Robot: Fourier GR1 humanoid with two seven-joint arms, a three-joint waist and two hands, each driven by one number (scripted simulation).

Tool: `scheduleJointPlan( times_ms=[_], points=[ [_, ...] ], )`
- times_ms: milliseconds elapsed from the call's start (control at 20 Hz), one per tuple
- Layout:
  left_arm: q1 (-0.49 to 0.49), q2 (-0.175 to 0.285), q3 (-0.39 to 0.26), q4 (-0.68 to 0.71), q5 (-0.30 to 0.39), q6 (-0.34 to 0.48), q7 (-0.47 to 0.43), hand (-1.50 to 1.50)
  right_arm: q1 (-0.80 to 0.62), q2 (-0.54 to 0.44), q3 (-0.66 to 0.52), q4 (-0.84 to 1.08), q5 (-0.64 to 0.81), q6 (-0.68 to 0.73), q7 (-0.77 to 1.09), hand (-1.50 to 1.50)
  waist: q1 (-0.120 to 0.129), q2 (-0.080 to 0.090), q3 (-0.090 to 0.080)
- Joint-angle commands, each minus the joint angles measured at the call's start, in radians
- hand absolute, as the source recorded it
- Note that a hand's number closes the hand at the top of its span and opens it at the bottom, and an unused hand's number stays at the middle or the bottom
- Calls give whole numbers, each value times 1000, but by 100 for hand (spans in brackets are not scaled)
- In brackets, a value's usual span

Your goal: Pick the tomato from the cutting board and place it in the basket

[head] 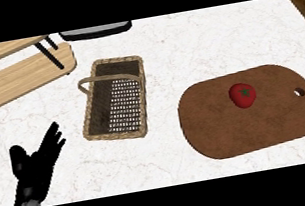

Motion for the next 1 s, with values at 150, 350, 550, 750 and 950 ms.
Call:
scheduleJointPlan(
  times_ms=[150, 350, 550, 750, 950],
  points=[
    [26, 4, -18, 32, -8, -8, 54, 0, 13, -249, -8, 135, 157, 178, -235, -150, 20, 15, -5],
    [61, -28, -36, 43, -27, 8, 12, 0, 54, -325, 43, 165, 253, 120, -321, -150, 28, 15, -5],
    [3, -12, -21, 77, -23, -19, 19, 0, 47, -352, 95, 242, 317, 21, -432, -150, 32, 19, -6],
    [50, -35, -43, 0, -19, 4, 60, 0, 80, -336, 147, 299, 333, -56, -522, -150, 41, 13, -4],
    [11, -22, -30, 36, -30, -9, 50, 0, 72, -296, 237, 289, 350, -111, -527, -150, 35, 13, -6]
  ],
)
